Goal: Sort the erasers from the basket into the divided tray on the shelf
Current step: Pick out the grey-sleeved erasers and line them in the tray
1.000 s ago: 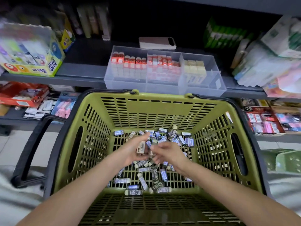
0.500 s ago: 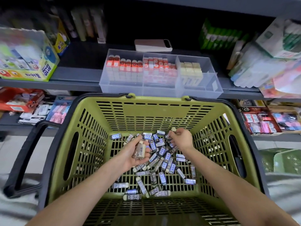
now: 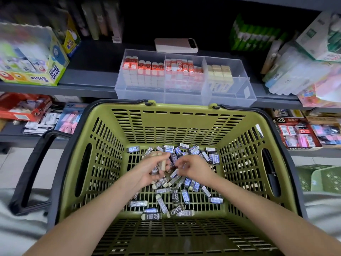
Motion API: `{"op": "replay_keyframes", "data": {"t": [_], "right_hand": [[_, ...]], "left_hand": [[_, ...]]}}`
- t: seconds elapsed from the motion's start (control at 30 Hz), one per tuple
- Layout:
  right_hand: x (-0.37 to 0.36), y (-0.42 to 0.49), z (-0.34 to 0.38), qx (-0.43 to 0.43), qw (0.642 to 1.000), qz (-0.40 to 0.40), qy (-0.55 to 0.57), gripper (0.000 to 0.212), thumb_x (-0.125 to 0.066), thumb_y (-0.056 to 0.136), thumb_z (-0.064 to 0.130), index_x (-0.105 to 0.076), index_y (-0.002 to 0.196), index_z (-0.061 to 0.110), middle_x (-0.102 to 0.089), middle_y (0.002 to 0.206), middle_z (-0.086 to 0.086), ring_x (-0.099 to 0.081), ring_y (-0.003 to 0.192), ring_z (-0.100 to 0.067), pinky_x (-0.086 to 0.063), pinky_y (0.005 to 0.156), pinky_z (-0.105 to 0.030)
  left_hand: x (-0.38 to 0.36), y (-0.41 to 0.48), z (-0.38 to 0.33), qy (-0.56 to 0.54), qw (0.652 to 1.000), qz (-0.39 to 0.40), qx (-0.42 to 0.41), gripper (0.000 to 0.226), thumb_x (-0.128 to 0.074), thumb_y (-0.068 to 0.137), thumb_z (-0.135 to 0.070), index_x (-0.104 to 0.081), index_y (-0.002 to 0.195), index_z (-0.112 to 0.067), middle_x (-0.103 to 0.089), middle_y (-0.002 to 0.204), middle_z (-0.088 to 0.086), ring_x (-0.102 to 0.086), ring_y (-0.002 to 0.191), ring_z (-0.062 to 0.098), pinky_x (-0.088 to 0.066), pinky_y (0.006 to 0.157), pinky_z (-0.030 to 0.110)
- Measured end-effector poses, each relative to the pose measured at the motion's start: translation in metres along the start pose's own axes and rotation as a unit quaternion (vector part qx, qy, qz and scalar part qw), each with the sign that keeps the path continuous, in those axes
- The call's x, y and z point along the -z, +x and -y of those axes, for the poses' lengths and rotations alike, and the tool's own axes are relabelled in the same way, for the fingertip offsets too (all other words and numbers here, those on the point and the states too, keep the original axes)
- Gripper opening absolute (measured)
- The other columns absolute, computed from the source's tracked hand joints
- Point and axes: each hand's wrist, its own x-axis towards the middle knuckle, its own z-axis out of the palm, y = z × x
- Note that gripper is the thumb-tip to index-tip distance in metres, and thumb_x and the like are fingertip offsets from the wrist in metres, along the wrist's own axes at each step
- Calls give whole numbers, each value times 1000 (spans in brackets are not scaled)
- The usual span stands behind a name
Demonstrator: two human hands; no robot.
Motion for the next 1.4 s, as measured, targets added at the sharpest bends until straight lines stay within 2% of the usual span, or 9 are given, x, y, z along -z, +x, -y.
{"op": "replay_keyframes", "data": {"t": [0.1, 0.47, 0.57, 0.67, 0.8, 1.03, 1.17, 1.27, 1.4], "right_hand": [[-12, -1, -28, 54, 946, 35, -318, 37, -68, 81, 35, -63, 117, 29, -54, 110, 1, -44, 103, -16, -40, 82, -29], [-30, 14, -40, 274, 825, 6, -495, 37, -58, 81, 48, -67, 98, 17, -52, 102, 0, -50, 99, -20, -40, 85, -34], [-25, 9, -36, 210, 908, -18, -361, 40, -54, 85, 48, -66, 100, 12, -49, 101, 0, -45, 101, -18, -33, 89, -31], [-19, -1, -7, 78, 991, -109, -23, 33, -66, 82, 42, -68, 86, 9, -54, 86, -2, -50, 78, -17, -43, 75, -35], [-17, -6, 51, 33, 958, -107, 265, 25, -70, 83, 29, -64, 79, 5, -58, 69, -10, -52, 63, -17, -47, 62, -36], [-16, -7, 65, 98, 953, -19, 285, 14, -71, 82, 15, -65, 94, 18, -65, 78, 3, -61, 58, -11, -49, 56, -22], [-28, -2, 21, 162, 984, -74, -34, 15, -68, 84, 25, -68, 99, 23, -65, 95, 14, -54, 87, 5, -44, 84, -21], [-43, 9, -5, 205, 950, 40, -231, 34, -63, 86, 33, -62, 119, 23, -61, 118, 9, -47, 112, -8, -35, 102, -28], [-50, 29, -14, 297, 871, 50, -388, 44, -59, 88, 34, -50, 131, 25, -56, 122, 3, -42, 114, -18, -33, 98, -33]], "left_hand": [[6, -1, -10, -32, 999, -16, -13, 47, -80, 59, -27, -63, 101, -14, -74, 79, 6, -65, 65, 14, -46, 45, 19], [6, -10, -11, 16, 998, -34, -44, 65, -83, 53, -41, -62, 109, -16, -66, 98, 6, -61, 76, 13, -41, 46, 17], [11, -13, -14, -1, 997, -53, -50, 64, -80, 57, -44, -60, 110, -14, -64, 91, 5, -58, 70, 12, -40, 46, 17], [15, -17, -20, -69, 995, -59, -38, 59, -80, 57, -45, -61, 101, -10, -62, 87, 7, -58, 73, 16, -48, 51, 23], [6, -29, -26, -123, 992, 5, -29, 57, -74, 62, -48, -60, 98, -7, -71, 86, 14, -68, 82, 26, -57, 70, 39], [1, -52, -31, -46, 997, -18, -52, 38, -75, 74, -16, -58, 105, -4, -68, 85, 12, -66, 67, 22, -55, 52, 30], [16, -58, -40, -41, 989, -125, -73, 38, -75, 75, -11, -56, 107, -6, -56, 88, 10, -51, 63, 15, -45, 40, 19], [22, -66, -50, -61, 987, -119, -85, 33, -74, 75, -11, -56, 103, -8, -56, 84, 9, -49, 57, 12, -43, 39, 17], [25, -73, -58, -94, 987, -100, -89, 30, -75, 75, -12, -57, 99, -9, -59, 88, 11, -52, 60, 14, -43, 38, 16]]}}
